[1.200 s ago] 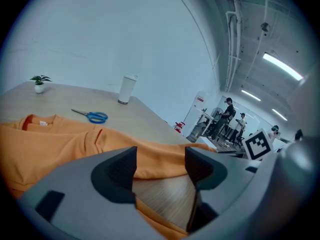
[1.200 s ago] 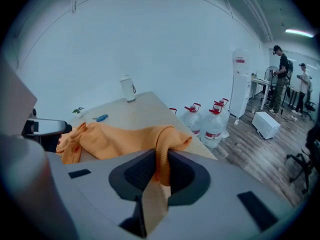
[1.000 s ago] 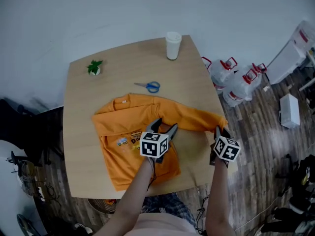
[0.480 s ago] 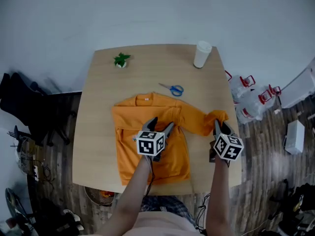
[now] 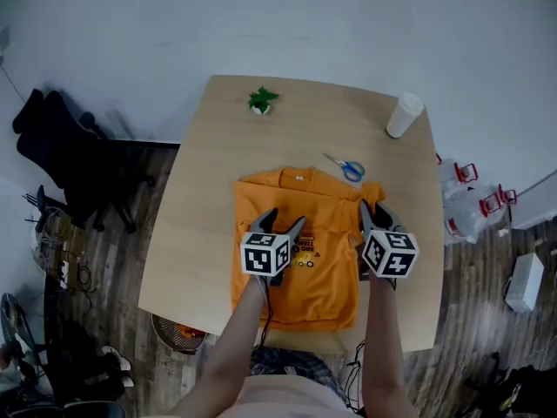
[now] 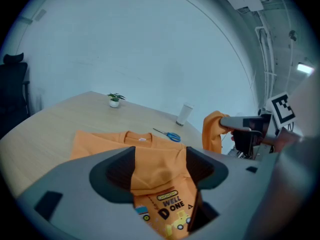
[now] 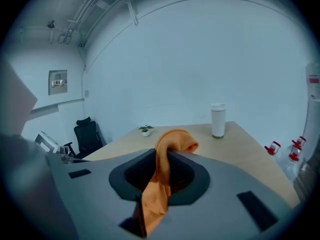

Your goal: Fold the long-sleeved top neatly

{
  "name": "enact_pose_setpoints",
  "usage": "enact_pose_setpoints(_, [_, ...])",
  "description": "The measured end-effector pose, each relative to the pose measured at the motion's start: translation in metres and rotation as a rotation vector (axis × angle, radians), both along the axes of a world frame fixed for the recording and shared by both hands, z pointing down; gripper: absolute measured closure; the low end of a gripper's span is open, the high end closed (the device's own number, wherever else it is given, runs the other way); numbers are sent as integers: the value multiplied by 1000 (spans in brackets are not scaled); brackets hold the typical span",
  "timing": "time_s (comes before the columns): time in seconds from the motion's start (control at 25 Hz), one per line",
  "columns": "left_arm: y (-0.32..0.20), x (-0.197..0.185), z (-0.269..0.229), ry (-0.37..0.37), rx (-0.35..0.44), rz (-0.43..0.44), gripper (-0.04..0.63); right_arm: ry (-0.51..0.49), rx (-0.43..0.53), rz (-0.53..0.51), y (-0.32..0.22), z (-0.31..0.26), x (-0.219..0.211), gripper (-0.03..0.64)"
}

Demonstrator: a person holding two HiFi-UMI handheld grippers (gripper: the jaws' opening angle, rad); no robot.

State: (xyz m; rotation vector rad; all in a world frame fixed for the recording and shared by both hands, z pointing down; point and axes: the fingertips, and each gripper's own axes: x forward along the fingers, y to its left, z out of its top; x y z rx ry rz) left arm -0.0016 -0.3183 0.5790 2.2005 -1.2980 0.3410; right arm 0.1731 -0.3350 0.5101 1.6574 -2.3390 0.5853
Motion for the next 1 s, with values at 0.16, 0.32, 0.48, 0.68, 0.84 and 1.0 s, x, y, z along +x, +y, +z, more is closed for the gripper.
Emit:
enact_pose_setpoints(0.16, [-2,-34,4,-3,-5,-47,290,13,16,-116,-19,-5,-64,548])
enact_pose_setpoints(0.32, [-3,-67,11,-1,-19,-96,290,22,3,-226,-31,3,-125,548])
enact_pose_setpoints(0.48, [0,-100,19,-4,-35,-146,290,49,-26,-335,-31,23,-179,548])
enact_pose_setpoints(0.68, [10,-132,29,-8,-53,-193,290,76,-66,-454,-25,50,-231,546])
enact_pose_setpoints(0.84, [19,-150,35,-12,-66,-219,290,105,-109,-523,-20,73,-260,546])
enact_pose_setpoints(1.0, [25,-164,39,-12,-74,-241,289,117,-156,-568,-14,96,-280,545])
